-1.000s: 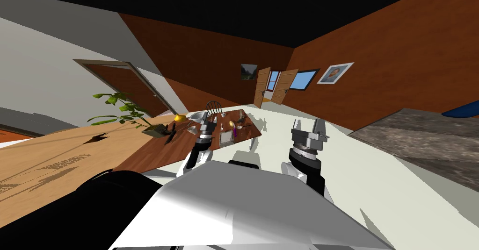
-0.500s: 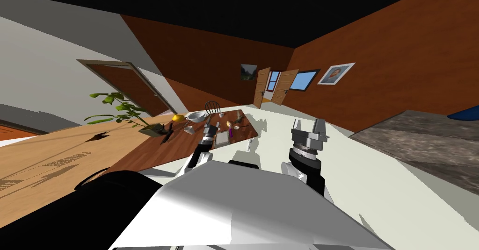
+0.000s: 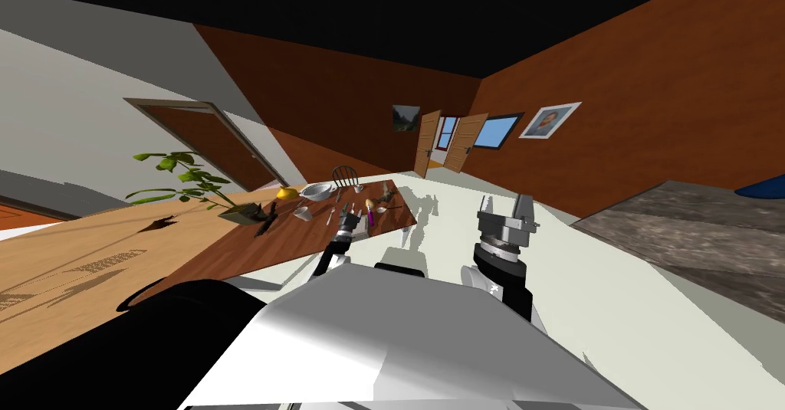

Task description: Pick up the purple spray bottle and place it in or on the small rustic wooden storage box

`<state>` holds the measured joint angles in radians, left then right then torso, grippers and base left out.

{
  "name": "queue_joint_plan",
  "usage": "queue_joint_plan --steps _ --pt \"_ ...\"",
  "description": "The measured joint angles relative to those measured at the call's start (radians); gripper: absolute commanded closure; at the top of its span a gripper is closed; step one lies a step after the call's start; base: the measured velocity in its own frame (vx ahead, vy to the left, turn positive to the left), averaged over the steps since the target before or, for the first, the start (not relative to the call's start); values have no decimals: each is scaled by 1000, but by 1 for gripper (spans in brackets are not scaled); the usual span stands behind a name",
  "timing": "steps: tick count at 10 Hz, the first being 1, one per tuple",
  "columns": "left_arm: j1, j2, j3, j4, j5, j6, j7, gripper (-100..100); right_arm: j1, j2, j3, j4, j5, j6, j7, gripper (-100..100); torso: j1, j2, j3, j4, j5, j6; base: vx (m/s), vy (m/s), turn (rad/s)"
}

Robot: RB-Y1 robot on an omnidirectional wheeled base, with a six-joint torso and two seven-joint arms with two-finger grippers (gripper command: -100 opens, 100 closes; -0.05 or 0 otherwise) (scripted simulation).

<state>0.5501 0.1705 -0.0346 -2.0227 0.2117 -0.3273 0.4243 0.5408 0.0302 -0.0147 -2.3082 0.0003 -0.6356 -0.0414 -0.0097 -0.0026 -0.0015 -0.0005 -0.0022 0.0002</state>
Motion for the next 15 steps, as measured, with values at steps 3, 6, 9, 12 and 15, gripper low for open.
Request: queue_joint_plan --steps 3,6,9,12,15 --pt "-5 6 18 68 60 28 70 -100 0 0 0 0 0 0 0 0 4 0 0 0 1 0 35 -95 -24" --pt "-8 1 33 123 111 44 125 -100 0 0 0 0 0 0 0 0 5 0 0 0 1 0 29 -82 -39" --pt "-44 -2 63 226 180 49 194 -100 0 0 0 0 0 0 0 0 4 0 0 0 1 0 45 -87 -77" --pt "-65 -12 108 299 263 68 274 -100 0 0 0 0 0 0 0 0 6 0 0 0 1 0 39 -50 -62" --pt "-94 -17 141 370 318 65 328 -100 0 0 0 0 0 0 0 0 9 1 1 0 2 0 18 -21 -74"
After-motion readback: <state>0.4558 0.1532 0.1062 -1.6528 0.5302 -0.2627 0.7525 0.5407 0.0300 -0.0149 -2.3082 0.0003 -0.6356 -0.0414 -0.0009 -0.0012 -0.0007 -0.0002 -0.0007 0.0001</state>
